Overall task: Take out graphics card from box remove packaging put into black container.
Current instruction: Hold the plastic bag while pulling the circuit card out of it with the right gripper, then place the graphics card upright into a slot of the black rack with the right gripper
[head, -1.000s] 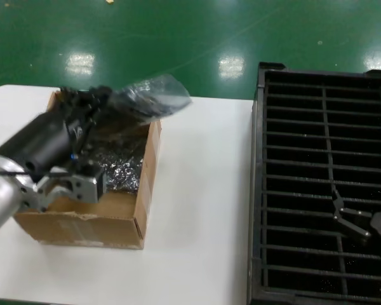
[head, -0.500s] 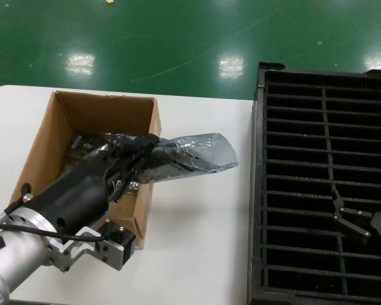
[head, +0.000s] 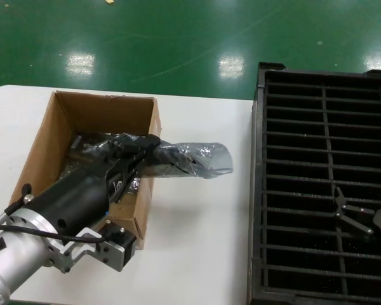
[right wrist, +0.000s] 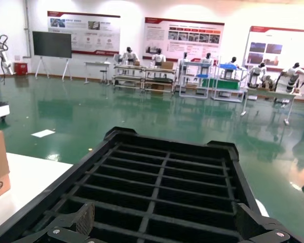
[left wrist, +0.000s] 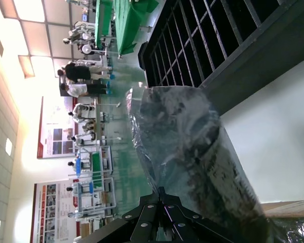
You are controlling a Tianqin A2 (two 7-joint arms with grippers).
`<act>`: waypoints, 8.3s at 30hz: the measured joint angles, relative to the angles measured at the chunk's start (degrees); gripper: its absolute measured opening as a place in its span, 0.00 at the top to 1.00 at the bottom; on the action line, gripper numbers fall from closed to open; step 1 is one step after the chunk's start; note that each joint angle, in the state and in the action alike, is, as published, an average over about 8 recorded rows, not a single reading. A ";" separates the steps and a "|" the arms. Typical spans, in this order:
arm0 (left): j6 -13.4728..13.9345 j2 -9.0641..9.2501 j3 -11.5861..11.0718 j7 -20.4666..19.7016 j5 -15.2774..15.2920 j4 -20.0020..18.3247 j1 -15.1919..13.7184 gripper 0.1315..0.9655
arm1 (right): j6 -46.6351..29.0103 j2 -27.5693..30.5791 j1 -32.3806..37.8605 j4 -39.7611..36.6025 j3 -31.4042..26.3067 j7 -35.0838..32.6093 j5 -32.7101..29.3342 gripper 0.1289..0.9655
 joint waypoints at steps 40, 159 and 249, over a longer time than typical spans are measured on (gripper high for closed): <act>0.00 0.00 0.00 0.00 0.00 0.00 0.00 0.99 | -13.52 8.37 14.50 2.46 -18.23 10.36 -10.85 0.45; -0.01 -0.01 0.01 -0.01 0.01 0.00 0.00 0.99 | -35.91 -3.99 41.41 -27.00 -24.71 -6.93 -12.60 0.93; 0.00 0.00 0.01 -0.01 0.01 0.00 0.00 0.99 | -61.15 47.59 28.38 15.08 -8.70 13.97 -9.03 0.93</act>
